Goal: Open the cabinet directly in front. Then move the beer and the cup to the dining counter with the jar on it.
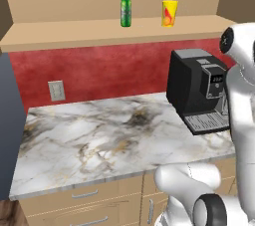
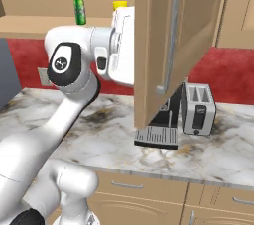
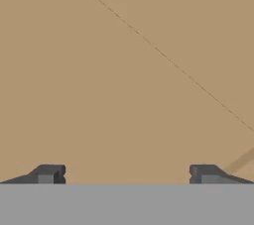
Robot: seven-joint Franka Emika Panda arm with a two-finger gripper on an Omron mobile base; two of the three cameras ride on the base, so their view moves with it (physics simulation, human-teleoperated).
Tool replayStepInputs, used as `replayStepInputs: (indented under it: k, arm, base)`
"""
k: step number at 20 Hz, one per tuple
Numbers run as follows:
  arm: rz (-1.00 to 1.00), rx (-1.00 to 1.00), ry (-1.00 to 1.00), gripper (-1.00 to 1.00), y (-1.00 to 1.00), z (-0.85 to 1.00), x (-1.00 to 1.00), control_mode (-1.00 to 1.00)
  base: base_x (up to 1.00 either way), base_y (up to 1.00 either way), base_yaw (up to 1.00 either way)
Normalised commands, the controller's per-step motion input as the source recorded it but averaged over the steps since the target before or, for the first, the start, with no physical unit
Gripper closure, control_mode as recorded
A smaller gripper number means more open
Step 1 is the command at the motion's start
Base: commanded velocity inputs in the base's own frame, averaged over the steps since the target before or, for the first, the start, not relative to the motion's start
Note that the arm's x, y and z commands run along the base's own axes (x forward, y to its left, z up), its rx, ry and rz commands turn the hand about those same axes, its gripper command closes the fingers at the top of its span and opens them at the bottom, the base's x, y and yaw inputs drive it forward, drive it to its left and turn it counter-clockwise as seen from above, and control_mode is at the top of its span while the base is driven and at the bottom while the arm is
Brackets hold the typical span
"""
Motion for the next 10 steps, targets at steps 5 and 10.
replayStepInputs:
  k: [5, 10]
  arm:
    - [-0.13, 0.07, -0.04, -1.00, -0.96, 0.00, -0.19, -1.00]
    - [-0.05, 0.09, -0.06, -1.00, -0.78, 0.00, -0.02, -1.00]
  base:
    - [0.00, 0.00, 0.00]
    - [0.00, 0.00, 0.00]
